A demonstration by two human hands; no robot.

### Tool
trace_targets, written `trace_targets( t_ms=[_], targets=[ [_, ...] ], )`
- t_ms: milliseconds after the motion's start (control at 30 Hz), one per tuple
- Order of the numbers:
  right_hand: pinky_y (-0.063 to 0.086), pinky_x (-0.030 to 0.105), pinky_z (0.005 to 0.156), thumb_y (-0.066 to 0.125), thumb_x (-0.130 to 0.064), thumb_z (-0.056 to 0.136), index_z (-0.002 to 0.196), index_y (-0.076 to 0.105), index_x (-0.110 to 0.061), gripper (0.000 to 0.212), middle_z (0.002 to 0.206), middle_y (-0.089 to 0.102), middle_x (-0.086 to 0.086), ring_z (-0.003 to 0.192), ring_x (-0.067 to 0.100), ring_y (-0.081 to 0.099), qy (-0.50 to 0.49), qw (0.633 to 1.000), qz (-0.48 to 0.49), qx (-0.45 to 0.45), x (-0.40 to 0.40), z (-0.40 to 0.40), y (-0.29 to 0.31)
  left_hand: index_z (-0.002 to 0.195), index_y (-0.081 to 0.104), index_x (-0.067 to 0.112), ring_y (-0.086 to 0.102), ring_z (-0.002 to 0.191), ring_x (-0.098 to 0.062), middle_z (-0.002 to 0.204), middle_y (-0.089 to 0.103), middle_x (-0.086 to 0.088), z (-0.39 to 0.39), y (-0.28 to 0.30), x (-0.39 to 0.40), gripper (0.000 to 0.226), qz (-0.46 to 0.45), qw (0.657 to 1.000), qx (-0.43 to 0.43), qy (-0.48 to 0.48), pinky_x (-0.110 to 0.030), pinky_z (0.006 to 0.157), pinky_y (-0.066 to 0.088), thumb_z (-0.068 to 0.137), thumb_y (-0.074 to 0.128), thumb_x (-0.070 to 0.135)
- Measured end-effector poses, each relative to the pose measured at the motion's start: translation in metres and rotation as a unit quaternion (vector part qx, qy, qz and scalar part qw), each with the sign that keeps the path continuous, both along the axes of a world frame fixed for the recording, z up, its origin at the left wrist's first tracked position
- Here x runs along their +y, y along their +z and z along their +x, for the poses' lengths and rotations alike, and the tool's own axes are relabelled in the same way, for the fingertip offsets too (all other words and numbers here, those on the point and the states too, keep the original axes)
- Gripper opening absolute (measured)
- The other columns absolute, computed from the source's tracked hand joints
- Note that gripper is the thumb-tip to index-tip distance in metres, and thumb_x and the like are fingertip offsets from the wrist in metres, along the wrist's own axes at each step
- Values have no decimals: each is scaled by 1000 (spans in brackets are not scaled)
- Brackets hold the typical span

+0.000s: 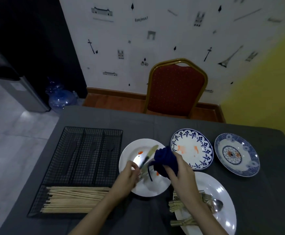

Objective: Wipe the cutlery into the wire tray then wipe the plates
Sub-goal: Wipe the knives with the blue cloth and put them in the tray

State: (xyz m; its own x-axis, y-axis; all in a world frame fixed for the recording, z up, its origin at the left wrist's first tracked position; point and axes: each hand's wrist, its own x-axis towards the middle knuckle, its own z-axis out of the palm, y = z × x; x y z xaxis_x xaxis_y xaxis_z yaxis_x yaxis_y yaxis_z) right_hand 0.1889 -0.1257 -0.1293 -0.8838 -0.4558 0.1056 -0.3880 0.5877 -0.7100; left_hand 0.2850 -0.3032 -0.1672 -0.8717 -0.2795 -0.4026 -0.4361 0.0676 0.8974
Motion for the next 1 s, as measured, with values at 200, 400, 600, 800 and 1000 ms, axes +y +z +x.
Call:
trace_targets(
  t_ms=[200, 400, 600, 800, 1000],
  targets=[
    [50, 28, 70, 78, -15, 73, 120, 46, -17, 57, 100, 63, 1, 89, 18, 58, 4, 986, 63, 154, -29, 1, 13, 91, 50, 15, 42, 52, -12, 61, 53, 3, 4, 19, 20, 14, 9, 997, -35, 66, -26, 51, 35, 99, 43, 25],
    [51, 40, 81, 78, -14, 68, 118, 51, -17, 57, 116, 60, 0, 104, 19, 55, 108, 969, 117, 190, -31, -5, 6, 99, 50, 16, 43, 57, -13, 65, 53, 0, -4, 36, 25, 9, 50, 996, -48, 55, -26, 50, 36, 97, 42, 20],
    [49, 33, 88, 77, -16, 71, 126, 51, -18, 61, 117, 61, -4, 107, 16, 55, 182, 962, 116, 167, -18, -4, 3, 99, 50, 15, 44, 54, -11, 65, 55, 1, 3, 44, 28, 8, 41, 997, -29, 52, -25, 52, 37, 97, 43, 17],
    [38, 25, 98, 69, -12, 77, 129, 50, -17, 56, 121, 57, -6, 112, 11, 47, 191, 973, 83, 99, -23, -13, 15, 101, 49, 10, 44, 52, -9, 62, 54, 3, -11, 45, 23, 7, 18, 998, -21, 60, -22, 49, 35, 96, 45, 13],
    [41, 25, 87, 64, -12, 82, 129, 47, -19, 50, 114, 59, -2, 104, 16, 51, 152, 978, 102, 99, -14, -35, 12, 92, 47, 9, 37, 49, -9, 60, 48, 1, -3, 49, 19, 7, 79, 995, -10, 59, -20, 44, 29, 97, 45, 14]
  ],
)
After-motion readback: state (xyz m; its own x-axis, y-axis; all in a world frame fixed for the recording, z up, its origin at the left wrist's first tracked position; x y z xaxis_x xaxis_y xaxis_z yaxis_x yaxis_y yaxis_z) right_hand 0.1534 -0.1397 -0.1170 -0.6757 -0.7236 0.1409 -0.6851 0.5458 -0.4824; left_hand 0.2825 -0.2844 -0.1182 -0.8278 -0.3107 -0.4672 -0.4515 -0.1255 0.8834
